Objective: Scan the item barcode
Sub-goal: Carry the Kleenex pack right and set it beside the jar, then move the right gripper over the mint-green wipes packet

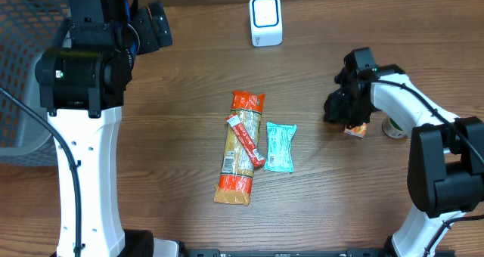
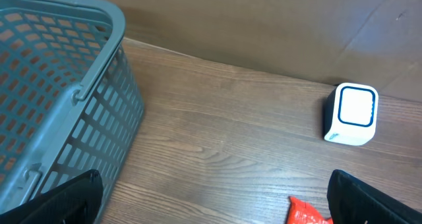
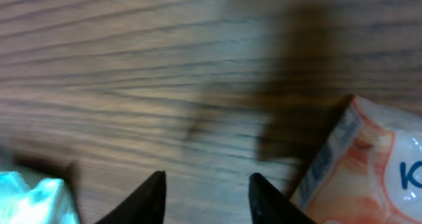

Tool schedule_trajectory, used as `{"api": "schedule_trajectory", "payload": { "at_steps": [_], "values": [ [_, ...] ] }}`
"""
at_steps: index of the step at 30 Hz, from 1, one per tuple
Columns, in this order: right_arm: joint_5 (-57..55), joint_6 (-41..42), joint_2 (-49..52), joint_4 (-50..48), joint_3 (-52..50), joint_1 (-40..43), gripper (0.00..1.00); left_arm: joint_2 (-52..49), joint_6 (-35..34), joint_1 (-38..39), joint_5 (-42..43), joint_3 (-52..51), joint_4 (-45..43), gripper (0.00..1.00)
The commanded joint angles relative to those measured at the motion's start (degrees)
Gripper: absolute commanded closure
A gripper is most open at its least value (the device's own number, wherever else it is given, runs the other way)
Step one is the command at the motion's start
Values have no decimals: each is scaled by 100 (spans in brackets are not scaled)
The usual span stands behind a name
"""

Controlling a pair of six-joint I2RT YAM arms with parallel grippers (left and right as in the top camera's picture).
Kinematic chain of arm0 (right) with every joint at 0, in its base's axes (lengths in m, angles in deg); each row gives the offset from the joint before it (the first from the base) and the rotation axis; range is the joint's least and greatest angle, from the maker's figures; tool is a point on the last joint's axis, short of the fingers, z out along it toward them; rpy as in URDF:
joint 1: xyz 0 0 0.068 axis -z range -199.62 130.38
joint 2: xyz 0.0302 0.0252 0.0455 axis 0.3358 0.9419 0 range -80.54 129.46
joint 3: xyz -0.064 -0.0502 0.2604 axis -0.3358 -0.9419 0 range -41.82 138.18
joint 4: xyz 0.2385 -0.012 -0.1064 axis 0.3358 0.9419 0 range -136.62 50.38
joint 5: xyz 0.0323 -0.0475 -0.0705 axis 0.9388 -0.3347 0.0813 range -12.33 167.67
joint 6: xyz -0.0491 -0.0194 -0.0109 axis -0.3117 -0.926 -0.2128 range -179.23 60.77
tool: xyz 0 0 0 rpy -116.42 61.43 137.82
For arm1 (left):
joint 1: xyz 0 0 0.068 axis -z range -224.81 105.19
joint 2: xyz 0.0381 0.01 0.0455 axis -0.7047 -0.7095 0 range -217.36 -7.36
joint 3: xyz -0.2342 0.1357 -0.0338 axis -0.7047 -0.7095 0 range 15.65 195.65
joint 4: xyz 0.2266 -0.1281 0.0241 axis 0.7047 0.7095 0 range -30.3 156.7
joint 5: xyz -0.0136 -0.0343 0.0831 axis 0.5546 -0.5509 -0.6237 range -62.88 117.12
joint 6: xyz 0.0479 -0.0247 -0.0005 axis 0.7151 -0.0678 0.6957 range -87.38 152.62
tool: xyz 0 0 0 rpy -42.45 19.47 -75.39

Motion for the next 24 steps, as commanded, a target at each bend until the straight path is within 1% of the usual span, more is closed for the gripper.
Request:
{"api": "schedule_trajectory", "payload": {
  "at_steps": [1,6,9,14,18,22,24],
  "values": [
    [-588,367,-79,-76,-92,13,61,17,105,-22,-59,55,-4,0],
    [-1353,376,-96,168,-92,35,61,17,105,-22,-59,55,-4,0],
    [-1991,658,-96,330,-92,35,61,17,105,-22,-59,55,-4,0],
    [-2249,693,-96,313,-33,35,61,17,105,-22,-59,55,-4,0],
    [-2857,927,-131,708,306,33,61,17,105,-22,-59,55,-4,0],
    [-2791,920,-269,1132,704,0,61,17,105,-22,-59,55,-4,0],
    [-2481,881,-369,1257,828,-59,60,17,105,-22,-59,55,-4,0]
  ]
}}
